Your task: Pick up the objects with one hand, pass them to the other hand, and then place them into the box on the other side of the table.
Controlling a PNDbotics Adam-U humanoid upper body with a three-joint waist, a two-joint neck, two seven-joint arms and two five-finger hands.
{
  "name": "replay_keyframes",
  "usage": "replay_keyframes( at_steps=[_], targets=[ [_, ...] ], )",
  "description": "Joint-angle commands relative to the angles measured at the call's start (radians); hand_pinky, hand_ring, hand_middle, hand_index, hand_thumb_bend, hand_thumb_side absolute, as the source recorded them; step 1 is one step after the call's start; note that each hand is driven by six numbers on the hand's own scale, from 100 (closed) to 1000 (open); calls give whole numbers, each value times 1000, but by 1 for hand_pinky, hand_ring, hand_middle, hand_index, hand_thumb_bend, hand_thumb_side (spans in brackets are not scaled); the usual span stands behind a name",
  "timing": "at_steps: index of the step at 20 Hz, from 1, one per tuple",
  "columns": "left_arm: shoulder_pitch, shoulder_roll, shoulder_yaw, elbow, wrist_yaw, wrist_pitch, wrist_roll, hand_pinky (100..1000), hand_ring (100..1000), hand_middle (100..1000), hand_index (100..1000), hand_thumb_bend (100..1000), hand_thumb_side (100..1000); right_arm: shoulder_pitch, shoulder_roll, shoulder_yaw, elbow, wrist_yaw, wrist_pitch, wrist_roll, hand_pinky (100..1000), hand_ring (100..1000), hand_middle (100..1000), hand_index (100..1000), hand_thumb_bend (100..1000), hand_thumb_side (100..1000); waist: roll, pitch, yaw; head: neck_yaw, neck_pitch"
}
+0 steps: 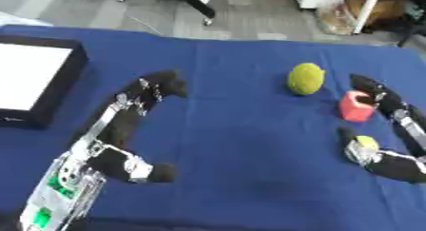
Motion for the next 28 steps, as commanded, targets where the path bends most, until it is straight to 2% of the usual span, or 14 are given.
replay_keyframes(
  at_steps=[1,2,3,4,5,12,15,20,28],
  targets=[
    [-21,6,-10,-18,9,1,-11,961,899,679,907,845,363,-64,-105,2,115,-19,-2,-20,926,1000,1000,981,212,396,3,-5,13,-22,-2],
    [-24,3,-12,-20,11,2,-14,961,899,679,907,843,363,-86,-120,6,156,-16,-6,-24,925,1000,1000,981,159,389,5,-4,20,-29,-2],
    [-28,0,-16,-21,14,3,-18,961,899,679,908,843,364,-109,-134,11,198,-9,-11,-26,925,1000,1000,981,215,398,7,-2,30,-37,-2],
    [-33,-2,-19,-22,17,4,-22,961,899,679,907,842,365,-131,-144,17,240,-2,-18,-27,925,1000,1000,981,119,377,8,-1,39,-44,-2],
    [-37,-5,-21,-24,19,6,-25,961,899,679,908,839,367,-154,-152,24,281,7,-23,-26,924,1000,1000,981,216,399,10,0,48,-52,-2],
    [-64,-18,-39,-33,36,14,-48,960,898,679,908,835,368,-302,-151,60,576,59,-40,-13,928,1000,1000,977,220,405,21,13,108,-114,-2],
    [-73,-22,-43,-34,42,15,-55,961,898,679,908,833,368,-349,-141,66,673,85,-57,-19,930,1000,1000,976,223,403,22,17,127,-133,-2],
    [-81,-27,-49,-34,49,16,-64,961,898,679,908,831,370,-396,-127,71,757,122,-81,-38,932,1000,1000,975,222,399,23,21,145,-154,-2],
    [-104,-44,-56,-34,56,13,-76,960,896,679,909,827,370,-427,-114,80,792,151,-94,-42,936,1000,1000,975,237,402,31,28,182,-201,-2]
  ],
)
